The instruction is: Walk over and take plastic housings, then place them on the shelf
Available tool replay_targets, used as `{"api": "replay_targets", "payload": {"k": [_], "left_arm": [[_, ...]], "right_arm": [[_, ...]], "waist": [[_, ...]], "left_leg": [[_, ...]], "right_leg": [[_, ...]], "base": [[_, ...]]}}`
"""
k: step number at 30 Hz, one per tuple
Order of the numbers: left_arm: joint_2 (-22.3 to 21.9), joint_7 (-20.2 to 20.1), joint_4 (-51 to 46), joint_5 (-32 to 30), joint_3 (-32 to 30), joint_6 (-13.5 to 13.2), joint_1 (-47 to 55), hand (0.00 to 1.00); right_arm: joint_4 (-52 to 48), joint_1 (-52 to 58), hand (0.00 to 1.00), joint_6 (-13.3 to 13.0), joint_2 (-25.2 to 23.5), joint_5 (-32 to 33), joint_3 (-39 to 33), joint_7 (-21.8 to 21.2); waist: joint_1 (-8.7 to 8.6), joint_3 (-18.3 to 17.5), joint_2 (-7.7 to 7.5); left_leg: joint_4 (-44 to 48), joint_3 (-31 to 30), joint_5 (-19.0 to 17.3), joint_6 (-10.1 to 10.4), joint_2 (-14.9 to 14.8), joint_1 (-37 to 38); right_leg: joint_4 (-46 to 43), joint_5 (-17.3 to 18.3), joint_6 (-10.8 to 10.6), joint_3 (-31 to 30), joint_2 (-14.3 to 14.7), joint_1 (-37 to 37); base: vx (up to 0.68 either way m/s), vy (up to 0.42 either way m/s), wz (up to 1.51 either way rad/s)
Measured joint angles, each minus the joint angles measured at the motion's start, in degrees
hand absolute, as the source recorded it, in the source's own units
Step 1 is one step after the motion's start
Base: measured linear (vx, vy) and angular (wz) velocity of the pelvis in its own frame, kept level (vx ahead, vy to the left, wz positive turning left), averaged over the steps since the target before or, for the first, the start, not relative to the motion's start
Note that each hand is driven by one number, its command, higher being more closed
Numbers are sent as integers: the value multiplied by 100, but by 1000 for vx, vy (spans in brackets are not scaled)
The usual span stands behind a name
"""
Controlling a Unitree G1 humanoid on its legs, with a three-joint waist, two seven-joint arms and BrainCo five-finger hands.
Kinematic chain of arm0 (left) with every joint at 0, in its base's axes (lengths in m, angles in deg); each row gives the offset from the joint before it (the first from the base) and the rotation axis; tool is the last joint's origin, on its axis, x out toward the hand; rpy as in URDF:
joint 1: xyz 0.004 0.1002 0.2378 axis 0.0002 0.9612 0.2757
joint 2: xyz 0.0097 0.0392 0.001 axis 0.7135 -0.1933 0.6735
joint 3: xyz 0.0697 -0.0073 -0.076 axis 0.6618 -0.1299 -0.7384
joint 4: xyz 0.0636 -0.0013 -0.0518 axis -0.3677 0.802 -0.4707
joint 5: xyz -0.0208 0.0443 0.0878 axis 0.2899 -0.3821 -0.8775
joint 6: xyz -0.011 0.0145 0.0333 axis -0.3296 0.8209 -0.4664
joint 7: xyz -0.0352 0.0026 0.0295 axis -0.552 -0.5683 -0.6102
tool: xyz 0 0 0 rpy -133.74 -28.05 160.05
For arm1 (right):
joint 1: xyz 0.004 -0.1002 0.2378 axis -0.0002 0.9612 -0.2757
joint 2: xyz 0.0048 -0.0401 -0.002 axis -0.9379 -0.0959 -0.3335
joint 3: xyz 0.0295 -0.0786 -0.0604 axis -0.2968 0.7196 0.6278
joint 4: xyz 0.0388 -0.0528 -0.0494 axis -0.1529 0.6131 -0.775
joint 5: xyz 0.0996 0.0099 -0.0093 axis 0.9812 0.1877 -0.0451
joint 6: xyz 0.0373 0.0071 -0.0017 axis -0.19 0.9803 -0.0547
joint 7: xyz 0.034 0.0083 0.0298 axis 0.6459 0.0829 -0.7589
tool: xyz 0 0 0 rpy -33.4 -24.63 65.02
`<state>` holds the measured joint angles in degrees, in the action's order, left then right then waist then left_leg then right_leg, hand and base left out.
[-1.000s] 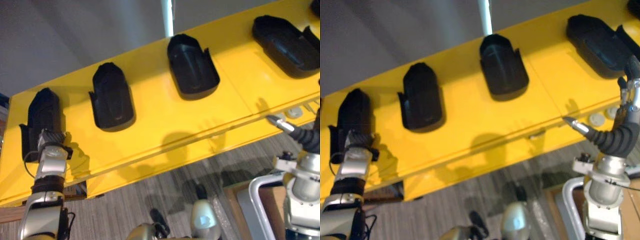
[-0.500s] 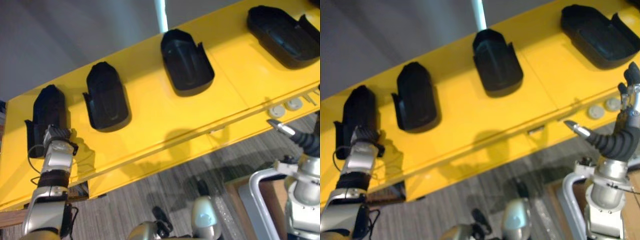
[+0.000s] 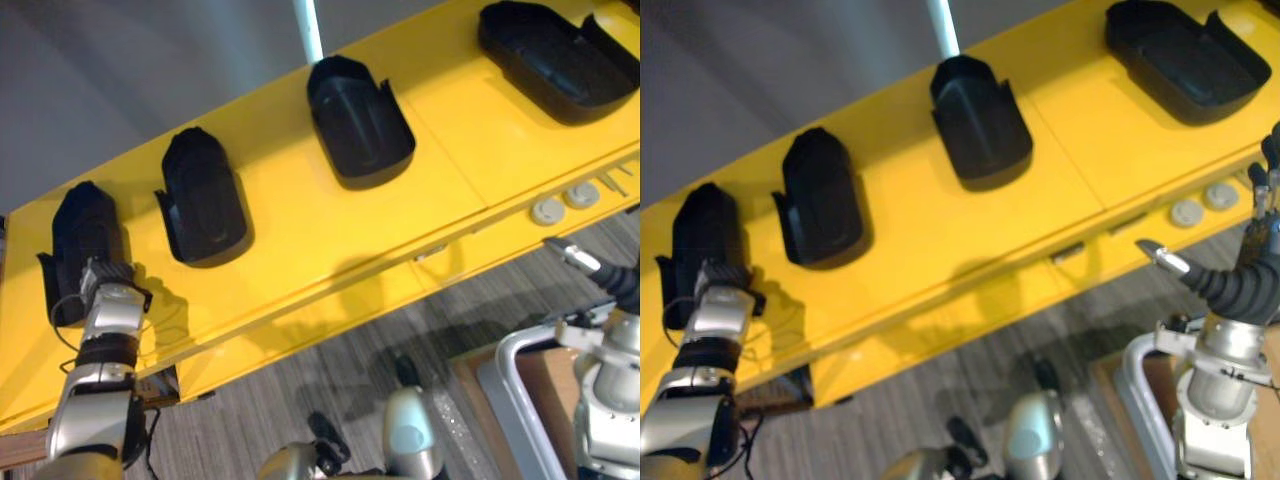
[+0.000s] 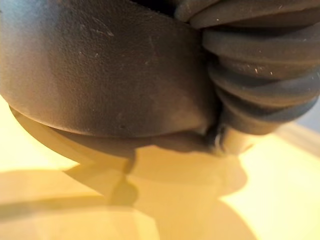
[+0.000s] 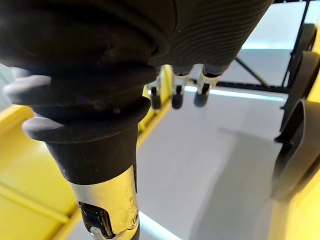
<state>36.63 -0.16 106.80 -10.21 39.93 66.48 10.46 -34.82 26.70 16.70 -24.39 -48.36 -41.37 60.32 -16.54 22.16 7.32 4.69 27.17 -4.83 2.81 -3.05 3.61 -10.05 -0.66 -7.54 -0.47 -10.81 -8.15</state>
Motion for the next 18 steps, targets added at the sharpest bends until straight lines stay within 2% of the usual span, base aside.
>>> {"api": "replay_targets", "payload": {"k": [1,6,11,16,18], "left_arm": [[2,-1,5,1,-92,7,-10,0],[84,-11,17,1,-133,109,-35,0],[125,3,100,-3,-139,102,-35,0],[196,280,198,-5,-138,-105,-17,0],[200,492,210,2,-139,-231,-16,0]], "right_arm": [[0,0,0,0,9,9,0,0],[1,-17,0,0,10,47,4,3],[4,-16,0,0,16,48,7,6],[37,18,0,-63,19,88,9,5],[91,26,0,-215,20,89,34,7]], "waist": [[-4,0,0],[-3,-4,6],[-4,-4,6],[-6,-4,6],[-6,-5,6]], "left_leg": [[2,-1,0,0,0,-14],[123,-22,-30,-6,-28,-142],[185,-21,-58,-16,-28,-160],[187,-2,-58,-16,-27,-158],[184,3,-58,-17,-23,-157]], "right_leg": [[-2,0,0,0,0,-14],[-30,-1,0,1,3,-91],[-37,-5,-6,-18,-6,-91],[-18,-10,-11,-65,-1,-92],[-14,-15,-16,-76,-1,-92]], "base": [[0,0,0],[-4,-4,2],[0,0,0],[0,0,0],[0,0,0]]}}
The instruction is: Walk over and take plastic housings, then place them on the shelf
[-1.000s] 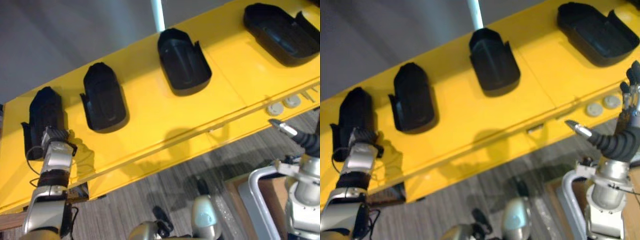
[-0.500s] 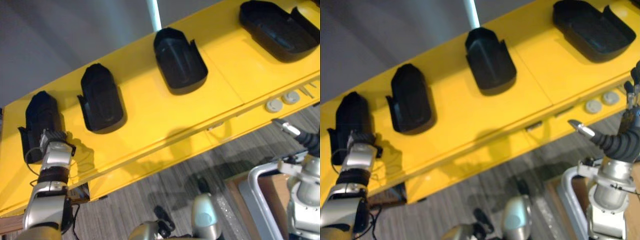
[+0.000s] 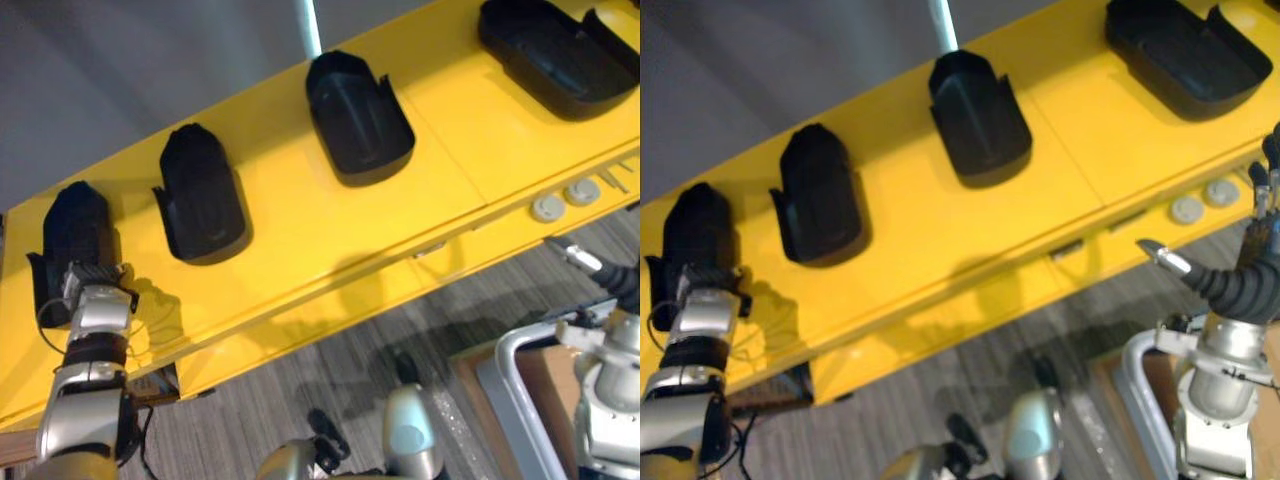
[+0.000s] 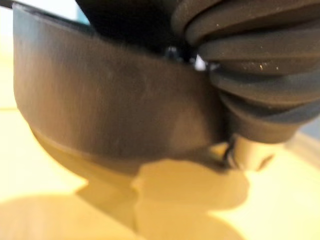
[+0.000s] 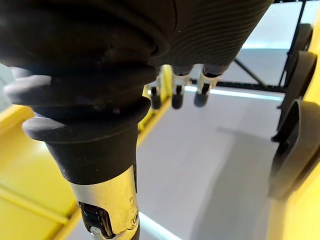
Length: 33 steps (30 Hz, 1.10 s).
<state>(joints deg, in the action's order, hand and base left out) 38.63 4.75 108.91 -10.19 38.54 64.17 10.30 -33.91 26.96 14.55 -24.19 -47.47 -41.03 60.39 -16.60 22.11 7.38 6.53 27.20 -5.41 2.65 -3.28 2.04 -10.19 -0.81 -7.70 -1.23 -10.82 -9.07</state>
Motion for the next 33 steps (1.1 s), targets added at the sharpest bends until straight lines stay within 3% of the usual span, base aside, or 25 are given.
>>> {"api": "replay_targets", "payload": {"k": [7,14,22,26,30,33], "left_arm": [[24,494,-103,72,-9,-185,9,0],[30,1104,-551,290,-10,-869,69,0],[30,1366,-1234,298,-12,-1371,115,0],[29,1518,-1855,554,-18,-1846,117,0],[-28,1644,-3579,689,-390,-2608,311,0],[-434,1797,-4932,690,-961,-3143,834,0]], "right_arm": [[162,92,0,-114,14,15,157,5],[186,326,0,-149,13,122,367,-13],[186,594,0,-272,-24,112,416,68],[186,592,0,-374,-60,54,429,302],[185,546,0,-439,-176,-179,577,674],[183,415,0,-439,-298,-332,649,891]], "waist": [[2,-52,-18],[11,-413,-41],[21,-876,-26],[67,-961,-39],[171,-1177,-93],[292,-1331,-108]], "left_leg": [[-17,13,0,0,4,15],[-134,30,3,-2,30,131],[-433,5,58,3,91,319],[-554,-24,73,23,92,479],[-666,-175,106,45,72,497],[-748,-334,116,59,32,660]], "right_leg": [[2,-9,-7,-14,4,2],[105,-23,-30,-18,7,108],[397,-80,-67,85,4,343],[553,-99,-75,137,18,561],[740,-111,-72,339,35,749],[861,-111,-71,547,64,1036]], "base": [[0,0,0],[0,-1,0],[21,4,2],[26,0,4],[35,-14,20],[71,-22,25]]}}
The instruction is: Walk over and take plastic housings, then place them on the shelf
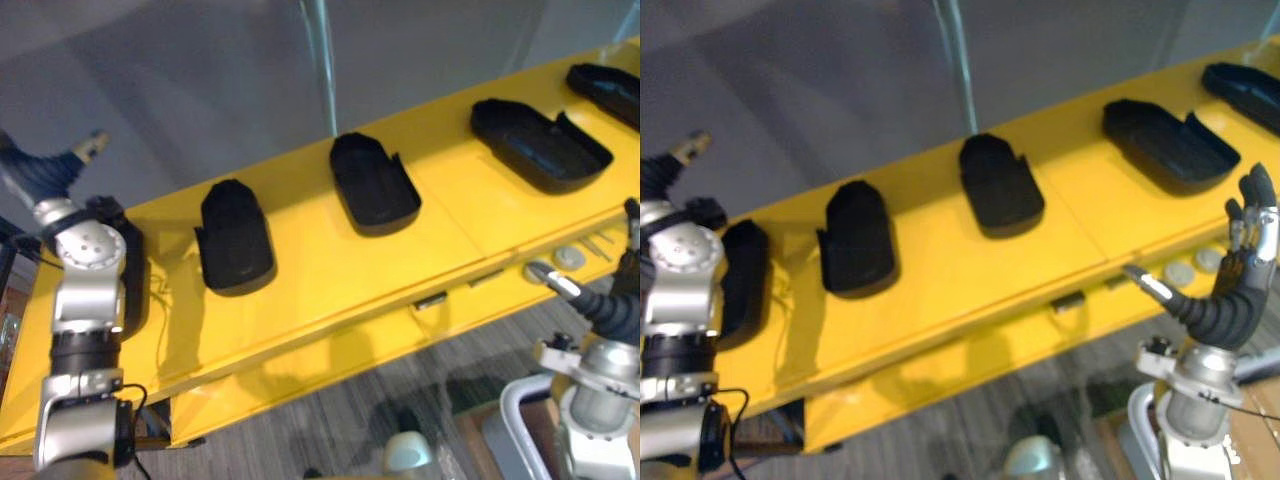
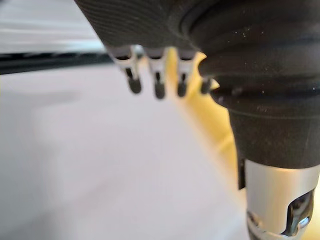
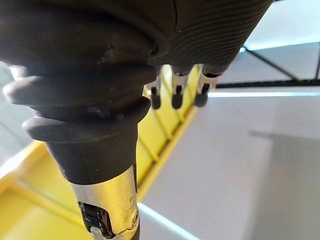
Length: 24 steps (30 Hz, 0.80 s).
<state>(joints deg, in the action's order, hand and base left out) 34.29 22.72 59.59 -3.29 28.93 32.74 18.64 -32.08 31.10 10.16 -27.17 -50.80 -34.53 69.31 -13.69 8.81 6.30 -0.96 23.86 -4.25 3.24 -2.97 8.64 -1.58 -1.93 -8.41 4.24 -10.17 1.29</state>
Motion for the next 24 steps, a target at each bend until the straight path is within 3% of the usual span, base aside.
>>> {"api": "replay_targets", "payload": {"k": [1,5,7,8,10,15,20,24], "left_arm": [[-220,4,-504,14,-160,-220,396,0],[-1061,39,-1734,-55,-374,-717,1621,0],[-1511,275,-2112,-235,-441,-978,2292,0],[-1972,489,-2338,-422,-565,-1201,2769,0],[-2371,797,-2491,-474,-674,-1356,3203,0],[-2998,1259,-2425,-402,-988,-1235,3930,0],[-3200,1202,-1669,-355,-957,-1026,4193,0],[-3132,894,-353,-308,-667,-917,4143,0]], "right_arm": [[-1,-65,0,2,-50,11,2,-5],[-12,-154,0,25,-366,23,63,-77],[-26,-176,0,27,-540,22,206,-206],[-27,-174,0,40,-702,17,253,-372],[-27,-168,0,80,-829,28,280,-524],[-28,-152,0,201,-971,192,539,-963],[-19,-110,0,314,-975,592,1054,-1453],[217,-371,0,414,-900,909,1808,-1873]], "waist": [[133,-134,-3],[403,-311,-146],[533,-364,-235],[583,-396,-312],[691,-421,-387],[902,-406,-524],[1007,-364,-671],[1126,-398,-757]], "left_leg": [[-63,-26,8,13,-8,41],[-54,-278,23,36,-9,40],[-50,-348,31,41,-6,34],[-47,-466,41,39,9,25],[-46,-555,47,38,19,23],[-64,-694,62,37,43,-44],[-96,-910,124,40,64,-109],[-133,-1019,151,43,68,-171]], "right_leg": [[62,1,1,49,15,75],[206,1,2,289,-2,262],[267,3,5,374,-9,333],[344,4,7,508,-29,440],[376,12,19,605,-39,499],[399,39,52,739,-57,572],[395,57,79,993,-60,602],[379,57,81,1145,-59,590]], "base": [[53,-16,16],[28,-26,30],[-25,-32,29],[-15,-24,29],[-29,-25,27],[-27,-11,16],[24,-9,21],[24,-9,15]]}}
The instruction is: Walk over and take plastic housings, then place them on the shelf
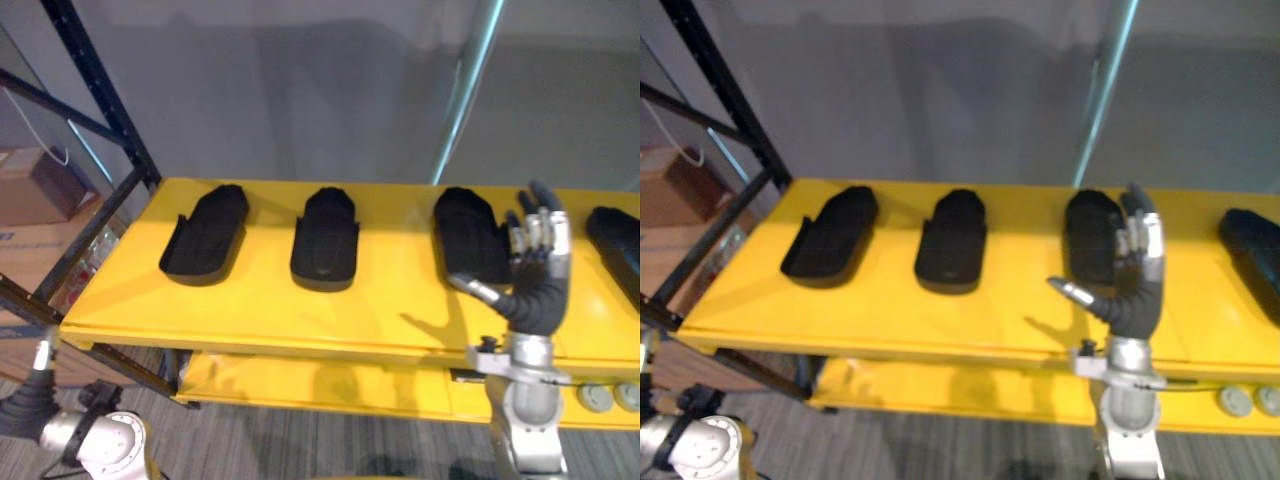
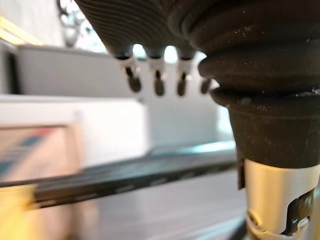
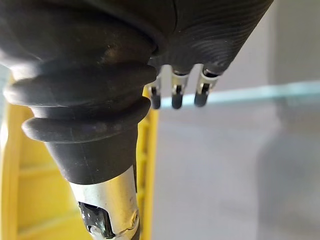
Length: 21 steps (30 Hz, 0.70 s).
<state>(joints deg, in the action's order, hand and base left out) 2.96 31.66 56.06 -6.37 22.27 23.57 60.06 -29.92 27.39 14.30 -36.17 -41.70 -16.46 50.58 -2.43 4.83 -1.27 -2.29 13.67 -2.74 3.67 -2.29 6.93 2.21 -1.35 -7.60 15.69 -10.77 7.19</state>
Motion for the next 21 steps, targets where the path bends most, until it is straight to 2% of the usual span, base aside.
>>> {"api": "replay_targets", "payload": {"k": [4,6,8,11,12,15,16,17,19,20,21], "left_arm": [[213,-530,1970,569,411,69,-121,0],[209,-864,2751,790,618,72,-135,0],[224,-1096,3443,838,775,68,-194,0],[241,-1299,4249,914,787,67,-220,0],[271,-1374,4499,1046,799,68,-224,0],[408,-1483,4929,1281,823,75,-188,0],[476,-1576,5147,1319,788,80,-154,0],[484,-1604,5183,1326,781,82,-142,0],[516,-1791,5442,1501,767,105,-90,0],[534,-1913,5620,1539,763,170,-62,0],[537,-1965,5701,1550,762,196,-33,0]], "right_arm": [[553,-550,0,117,131,-6,767,-66],[755,-742,0,385,200,-90,1047,-218],[972,-759,0,781,316,-106,1259,-648],[1265,-705,0,1374,535,-129,1654,-1276],[1436,-610,0,1526,541,-169,1704,-1343],[1637,-172,0,1780,556,-749,1627,-978],[1635,165,0,1791,536,-1003,1419,-631],[1633,238,0,1789,518,-1060,1348,-525],[1585,713,0,1743,297,-1436,678,300],[1529,919,0,1651,166,-1639,242,851],[1489,995,0,1592,121,-1707,33,1106]], "waist": [[22,-48,-83],[85,-87,-144],[170,-122,-206],[175,-137,-242],[176,-133,-241],[188,-126,-231],[173,-116,-214],[164,-115,-213],[100,-107,-206],[16,-107,-203],[-26,-103,-198]], "left_leg": [[-151,-61,61,1,1,-2],[-219,-66,68,-3,0,-1],[-207,-78,86,-11,-4,-28],[-207,-58,83,-11,-8,-31],[-206,-32,80,-9,-18,-16],[-120,151,-9,17,-68,44],[-100,304,-64,53,-123,138],[-93,336,-73,62,-132,153],[24,587,-168,111,-206,203],[102,736,-223,142,-243,210],[103,783,-228,149,-253,216]], "right_leg": [[-29,2,3,40,6,-25],[-58,2,3,90,4,-89],[-78,3,6,119,-3,-119],[-78,4,11,125,-3,-124],[-78,6,16,115,2,-124],[-100,39,70,-62,34,-142],[-142,50,88,-229,82,-168],[-160,56,98,-257,91,-181],[-205,67,113,-497,158,-259],[-226,81,122,-637,185,-315],[-227,82,121,-691,186,-331]], "base": [[2,-2,8],[26,-5,3],[53,-6,6],[27,-5,4],[16,-22,-8],[-10,-26,-33],[-33,-33,-53],[-49,-39,-64],[-67,-40,-61],[-73,-38,-57],[-99,-38,-62]]}}
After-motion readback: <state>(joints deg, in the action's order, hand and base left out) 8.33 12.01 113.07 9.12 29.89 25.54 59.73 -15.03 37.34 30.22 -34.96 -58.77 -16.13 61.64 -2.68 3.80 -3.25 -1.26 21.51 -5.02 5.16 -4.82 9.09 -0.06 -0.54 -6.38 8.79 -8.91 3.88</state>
